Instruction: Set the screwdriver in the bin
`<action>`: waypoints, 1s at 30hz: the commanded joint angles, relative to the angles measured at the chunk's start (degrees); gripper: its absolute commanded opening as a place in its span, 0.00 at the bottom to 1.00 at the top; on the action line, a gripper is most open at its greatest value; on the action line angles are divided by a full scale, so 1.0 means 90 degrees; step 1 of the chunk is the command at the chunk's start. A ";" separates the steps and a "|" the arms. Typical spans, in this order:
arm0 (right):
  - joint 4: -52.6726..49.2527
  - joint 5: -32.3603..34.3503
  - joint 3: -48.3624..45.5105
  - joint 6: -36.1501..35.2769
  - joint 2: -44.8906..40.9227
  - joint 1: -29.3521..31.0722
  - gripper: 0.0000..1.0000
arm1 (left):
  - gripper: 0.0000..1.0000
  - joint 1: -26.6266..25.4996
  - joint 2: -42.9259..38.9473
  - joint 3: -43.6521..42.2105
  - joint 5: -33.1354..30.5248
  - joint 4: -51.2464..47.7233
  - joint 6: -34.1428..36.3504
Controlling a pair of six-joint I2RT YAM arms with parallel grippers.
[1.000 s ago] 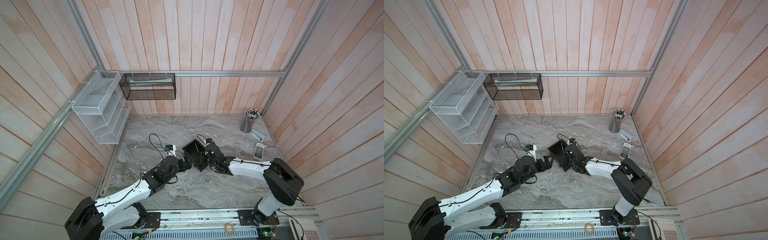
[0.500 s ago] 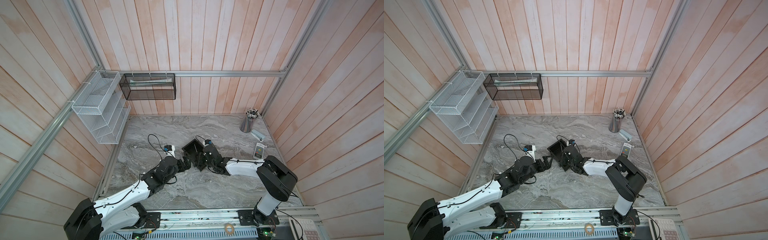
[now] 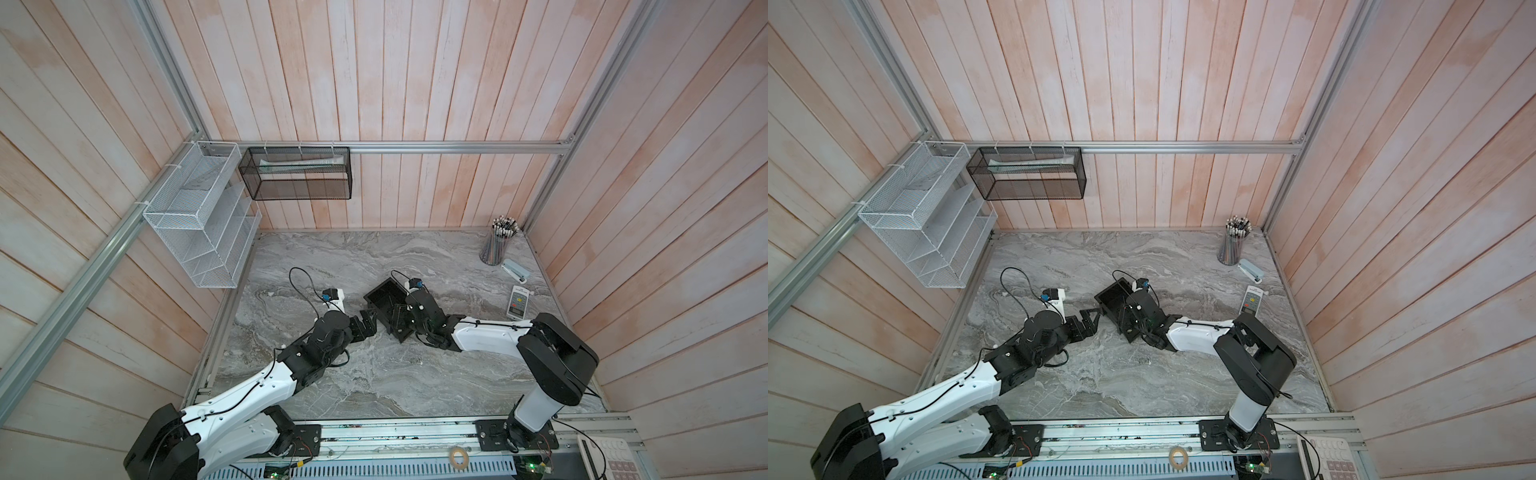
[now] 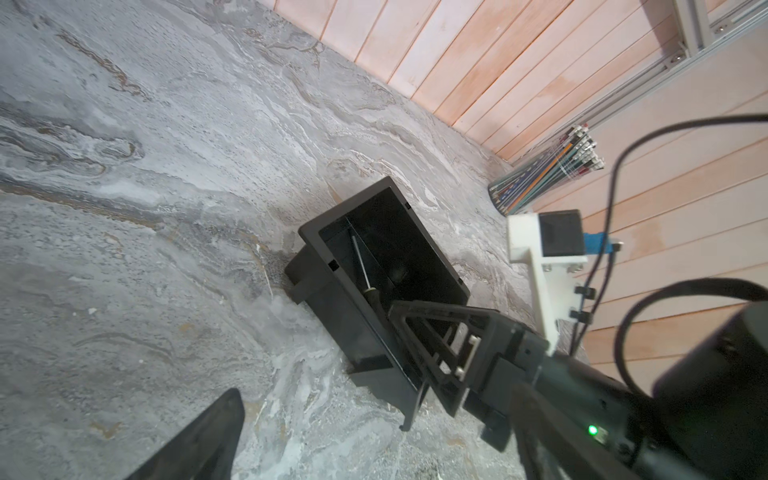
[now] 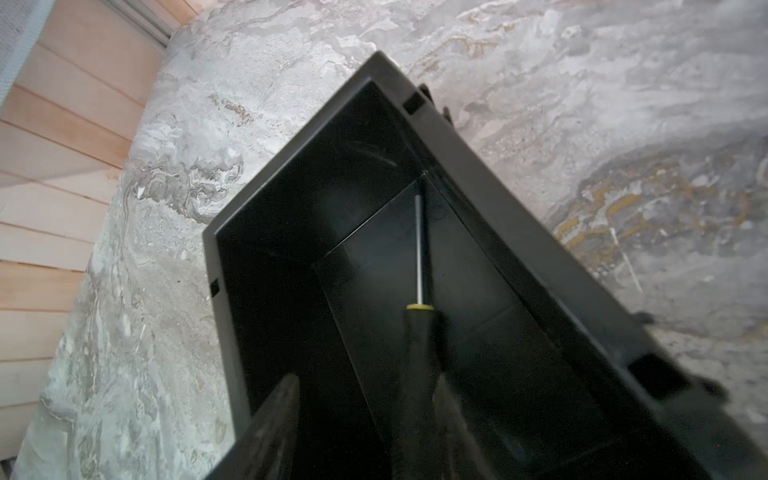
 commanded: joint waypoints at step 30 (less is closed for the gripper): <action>0.2412 0.4690 -0.3513 -0.2807 -0.3760 -0.3740 0.98 | 1.00 0.2498 0.0235 -0.1125 -0.4936 0.2717 0.3212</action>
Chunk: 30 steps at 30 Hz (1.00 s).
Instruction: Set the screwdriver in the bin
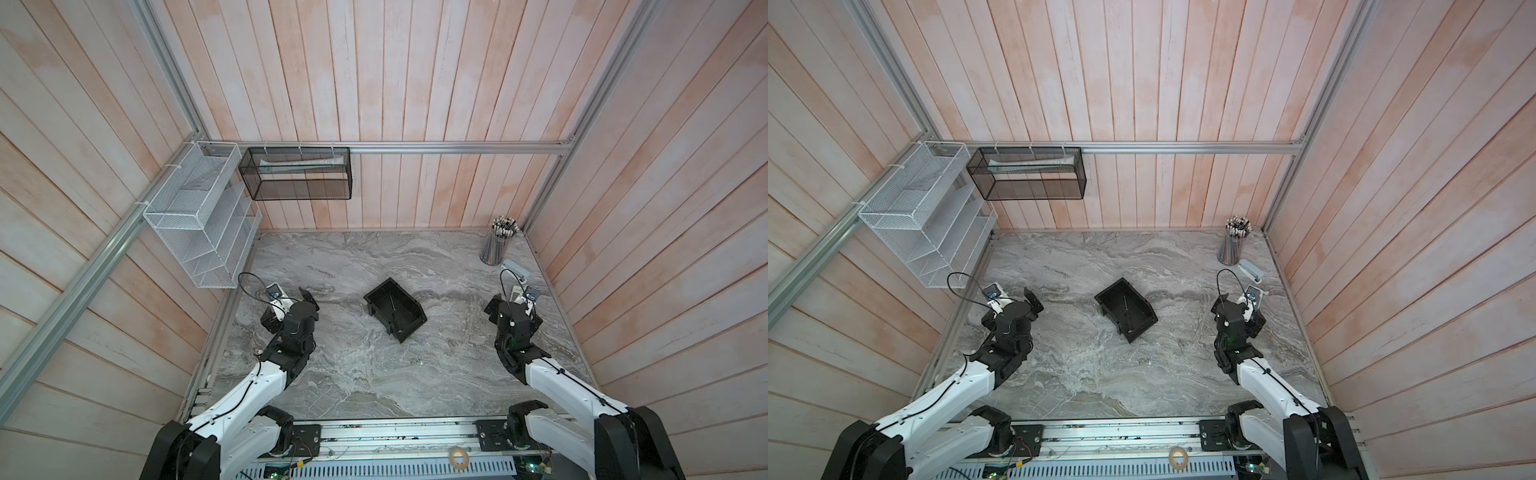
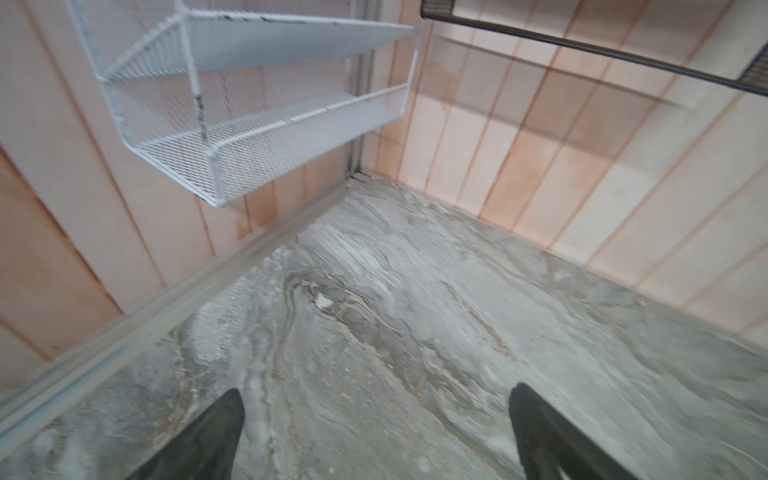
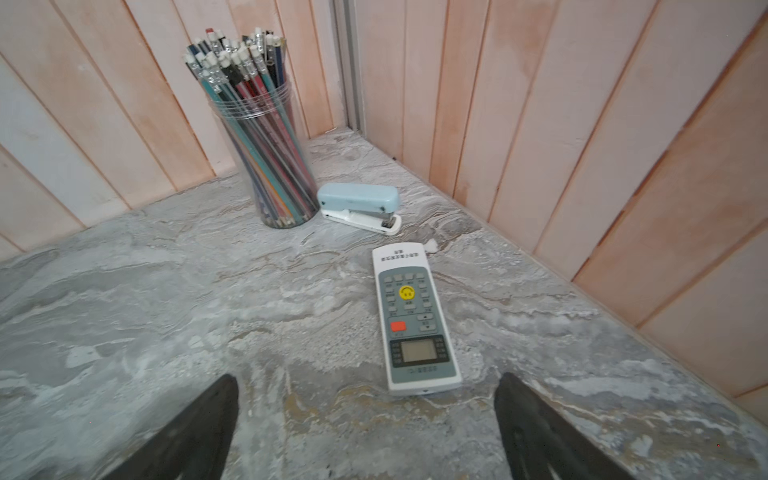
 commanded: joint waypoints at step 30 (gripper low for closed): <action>0.9125 0.1569 -0.1369 -0.3664 0.3766 0.0918 0.98 | 1.00 0.1259 0.1863 -0.1596 0.1271 0.5846 0.2047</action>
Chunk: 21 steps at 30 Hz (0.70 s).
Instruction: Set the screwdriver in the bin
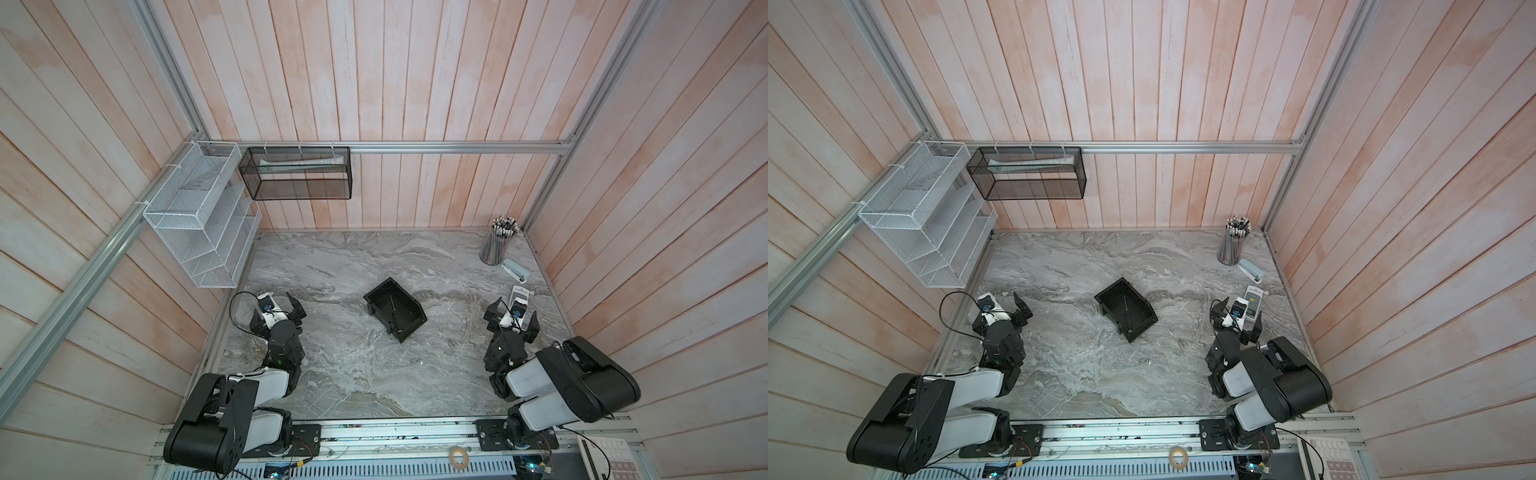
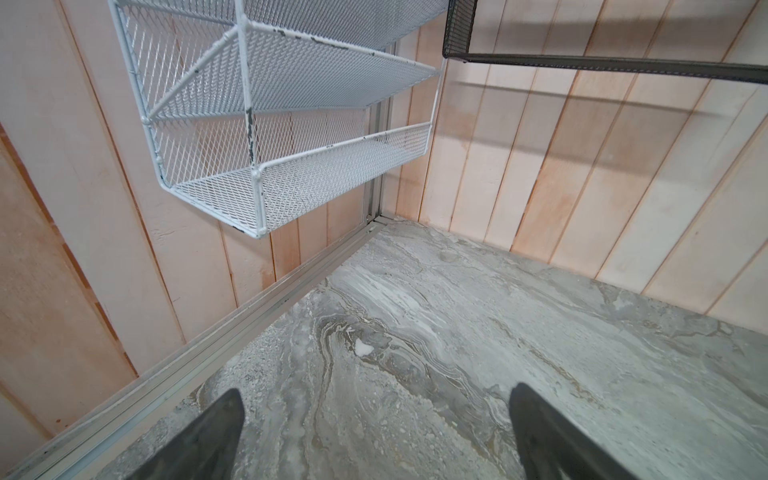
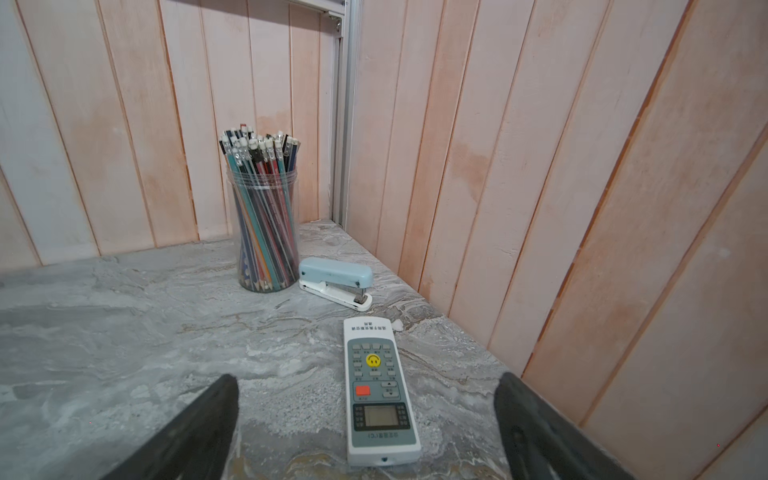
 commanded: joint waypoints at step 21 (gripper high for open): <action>0.1189 -0.1188 -0.0383 0.0573 -0.0335 -0.0748 0.98 | 1.00 0.0110 0.1242 0.0691 0.1105 0.0554 0.0952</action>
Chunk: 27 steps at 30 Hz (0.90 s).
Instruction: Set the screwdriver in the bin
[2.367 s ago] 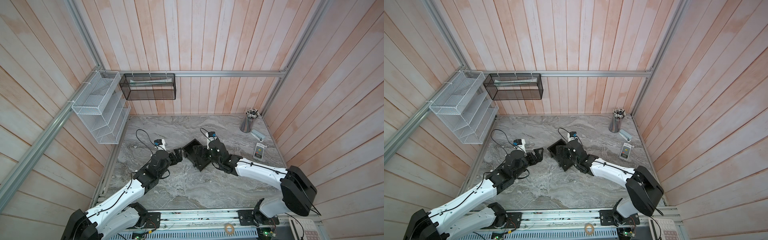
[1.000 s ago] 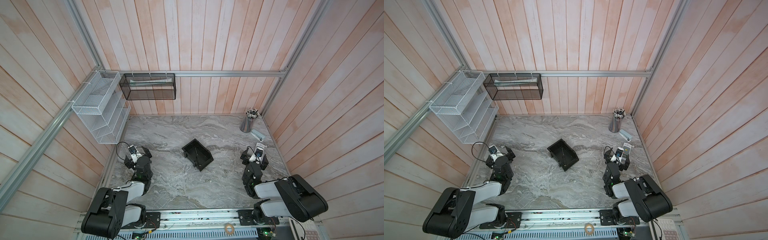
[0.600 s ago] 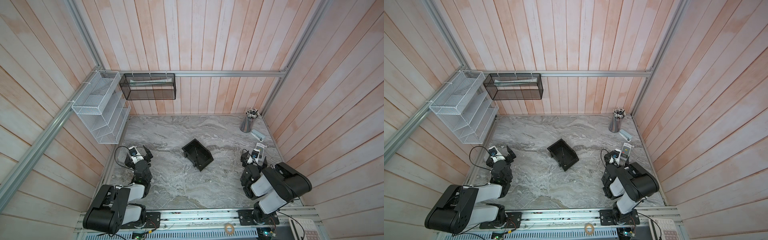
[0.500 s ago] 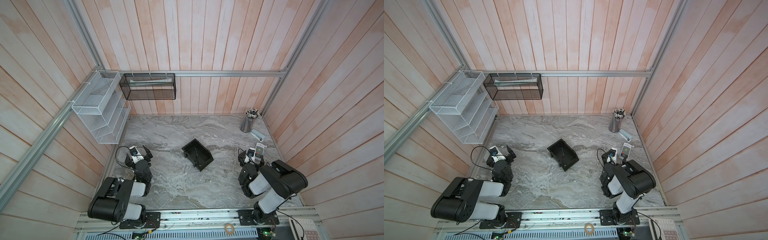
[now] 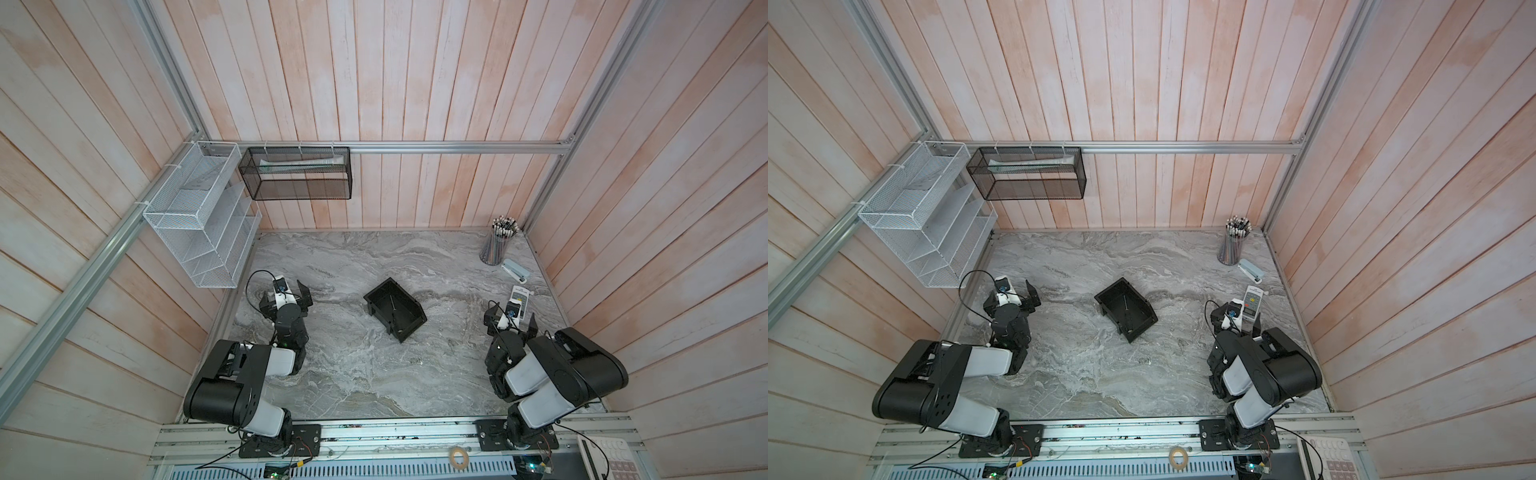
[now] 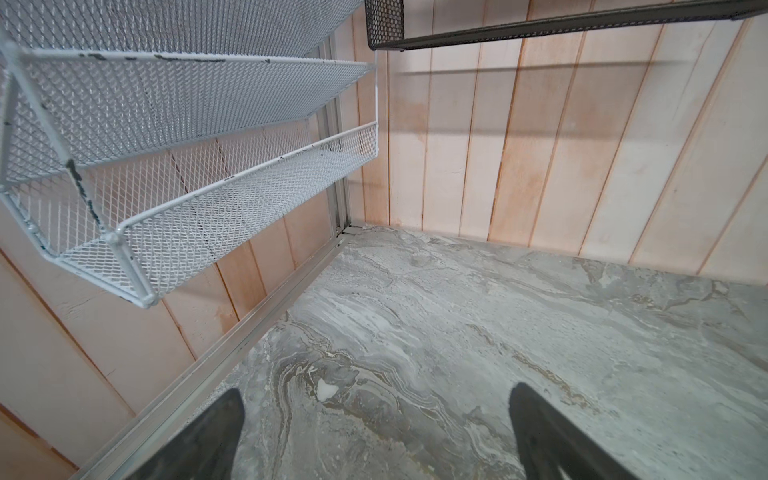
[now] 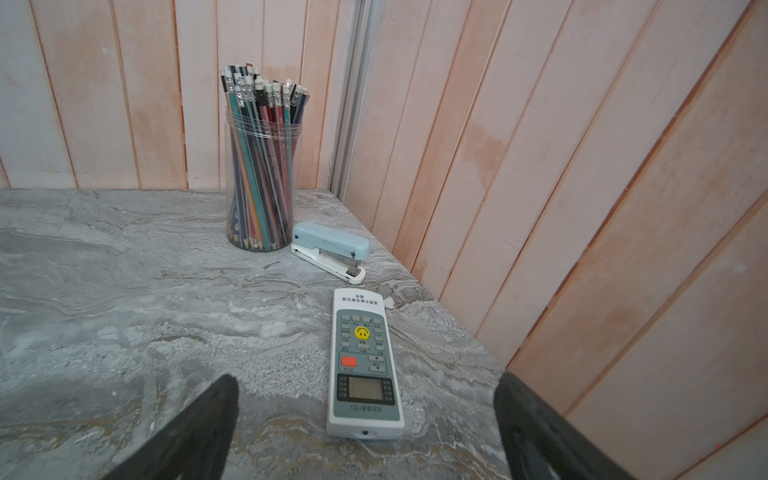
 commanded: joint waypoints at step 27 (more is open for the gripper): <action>-0.1736 -0.2757 0.1200 0.1117 -0.0076 -0.1185 0.98 | 1.00 0.0987 0.0237 -0.0119 0.2471 -0.0004 -0.0351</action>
